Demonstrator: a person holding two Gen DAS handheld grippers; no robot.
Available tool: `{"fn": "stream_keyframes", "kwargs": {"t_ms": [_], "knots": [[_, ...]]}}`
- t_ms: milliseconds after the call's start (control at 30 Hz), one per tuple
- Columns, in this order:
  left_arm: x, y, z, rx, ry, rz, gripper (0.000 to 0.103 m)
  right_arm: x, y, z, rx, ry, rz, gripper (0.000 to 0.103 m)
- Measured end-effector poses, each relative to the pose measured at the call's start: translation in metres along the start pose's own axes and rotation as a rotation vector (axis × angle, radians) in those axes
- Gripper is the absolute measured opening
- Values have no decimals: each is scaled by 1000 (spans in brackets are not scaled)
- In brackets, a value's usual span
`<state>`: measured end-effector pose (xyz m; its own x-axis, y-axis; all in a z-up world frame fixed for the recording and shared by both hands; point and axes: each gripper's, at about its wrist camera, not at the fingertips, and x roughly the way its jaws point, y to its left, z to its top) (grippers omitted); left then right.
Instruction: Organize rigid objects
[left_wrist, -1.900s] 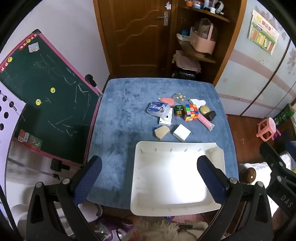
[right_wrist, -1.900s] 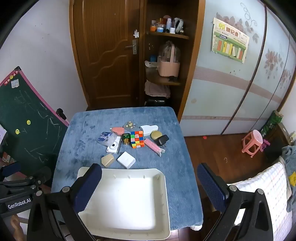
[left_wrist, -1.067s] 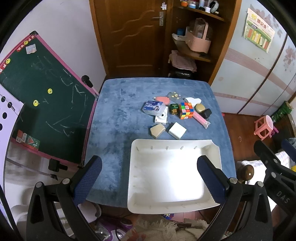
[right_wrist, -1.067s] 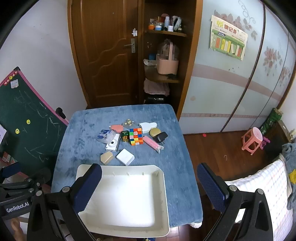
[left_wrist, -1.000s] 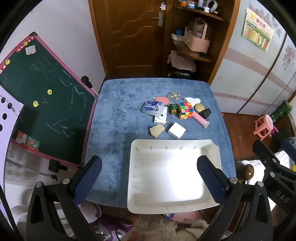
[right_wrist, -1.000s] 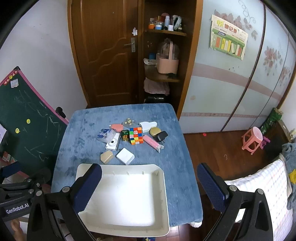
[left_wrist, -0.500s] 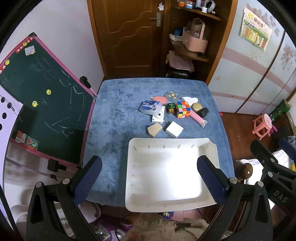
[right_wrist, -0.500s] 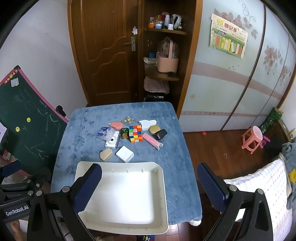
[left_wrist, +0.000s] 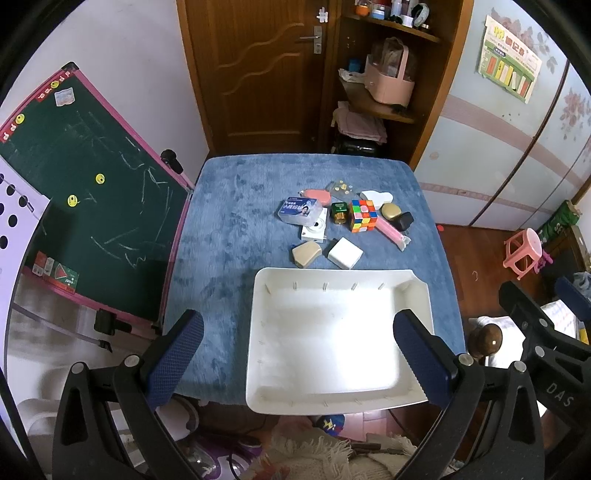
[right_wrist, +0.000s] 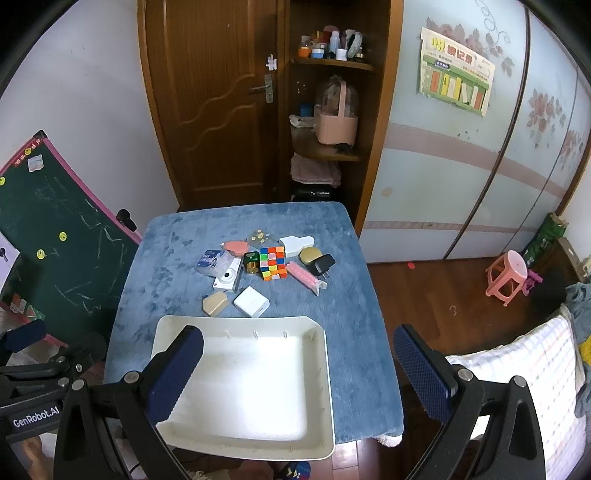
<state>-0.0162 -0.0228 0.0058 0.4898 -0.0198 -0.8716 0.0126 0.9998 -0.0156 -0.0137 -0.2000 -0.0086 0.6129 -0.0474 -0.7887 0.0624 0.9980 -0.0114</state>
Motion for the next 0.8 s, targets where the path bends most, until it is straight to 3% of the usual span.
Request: {"fn": "stream_keyframes", "kwargs": {"t_ms": [800], "knots": [[-11, 4, -12, -91, -17, 17, 102, -6, -24, -8, -22, 9, 115, 103]]}}
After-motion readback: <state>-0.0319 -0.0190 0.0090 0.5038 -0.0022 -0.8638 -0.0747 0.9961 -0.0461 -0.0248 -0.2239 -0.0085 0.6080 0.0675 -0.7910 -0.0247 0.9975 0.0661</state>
